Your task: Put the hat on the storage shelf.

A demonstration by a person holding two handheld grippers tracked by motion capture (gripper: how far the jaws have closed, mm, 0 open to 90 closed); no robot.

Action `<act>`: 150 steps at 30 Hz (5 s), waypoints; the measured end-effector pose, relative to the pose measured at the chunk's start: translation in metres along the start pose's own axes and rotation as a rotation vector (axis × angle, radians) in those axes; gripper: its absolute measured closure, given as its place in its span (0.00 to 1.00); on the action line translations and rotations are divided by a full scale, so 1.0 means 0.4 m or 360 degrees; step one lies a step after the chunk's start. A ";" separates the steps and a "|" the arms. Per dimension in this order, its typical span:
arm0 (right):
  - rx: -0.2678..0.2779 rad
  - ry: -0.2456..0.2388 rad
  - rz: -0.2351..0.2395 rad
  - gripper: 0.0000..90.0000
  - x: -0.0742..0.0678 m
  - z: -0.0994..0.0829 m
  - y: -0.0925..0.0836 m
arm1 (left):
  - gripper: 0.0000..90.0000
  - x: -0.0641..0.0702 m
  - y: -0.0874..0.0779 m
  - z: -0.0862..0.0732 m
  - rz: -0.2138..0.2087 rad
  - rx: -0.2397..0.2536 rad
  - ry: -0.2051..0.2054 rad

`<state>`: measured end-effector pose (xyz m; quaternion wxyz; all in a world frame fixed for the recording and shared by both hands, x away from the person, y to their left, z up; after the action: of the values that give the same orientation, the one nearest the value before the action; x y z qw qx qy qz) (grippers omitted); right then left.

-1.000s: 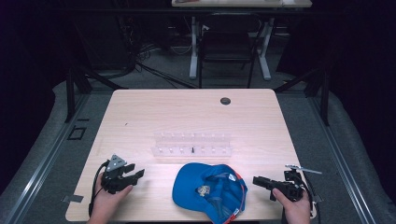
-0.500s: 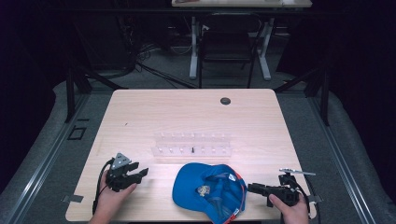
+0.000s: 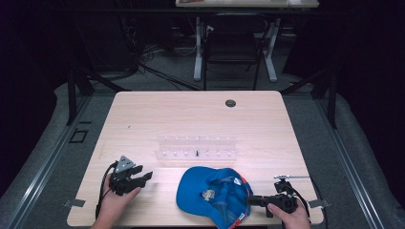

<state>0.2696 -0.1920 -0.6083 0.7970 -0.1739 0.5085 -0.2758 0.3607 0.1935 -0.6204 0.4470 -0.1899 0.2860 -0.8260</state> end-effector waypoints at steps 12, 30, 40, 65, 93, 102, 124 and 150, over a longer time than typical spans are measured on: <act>-0.0113 0.0004 0.0096 0.75 -0.009 -0.015 0.022 | 0.54 -0.006 -0.005 -0.001 0.0010 -0.0002 -0.0005; 0.0088 0.0220 0.0224 0.85 0.005 0.023 -0.011 | 0.54 -0.006 -0.004 -0.005 0.0014 0.0005 -0.0010; 0.0108 0.0231 0.0220 0.86 0.007 0.031 -0.017 | 0.54 -0.005 -0.005 -0.004 0.0017 0.0007 -0.0008; -0.0181 0.0119 -0.0160 0.87 -0.055 0.137 -0.069 | 0.54 -0.001 -0.007 -0.004 0.0010 0.0006 0.0018; -0.0241 0.0101 -0.0089 0.87 -0.213 0.262 -0.122 | 0.54 0.002 -0.003 -0.006 0.0008 0.0002 0.0022; -0.0232 0.0104 0.0013 0.87 -0.272 0.290 -0.129 | 0.54 0.003 -0.004 -0.006 0.0006 0.0005 0.0020; -0.0207 0.0121 0.0268 0.87 -0.359 0.332 -0.116 | 0.54 0.005 -0.002 -0.005 0.0001 0.0005 0.0020; -0.0099 0.0085 0.0380 0.87 -0.422 0.375 -0.136 | 0.54 0.009 -0.001 -0.005 -0.0002 0.0007 0.0023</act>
<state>0.3355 -0.1313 -0.3940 0.8045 -0.1294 0.5550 -0.1675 0.3573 0.1913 -0.6215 0.4449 -0.1831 0.2872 -0.8283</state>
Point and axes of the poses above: each handheld gripper's, and its own axes: y roughly forward along the jaws, z roughly out of its top, x roughly to its right, the point moved 9 cm from there along y, roughly forward along the jaws, and after that the axes turned 1 degree about z, right-handed, at the moved point
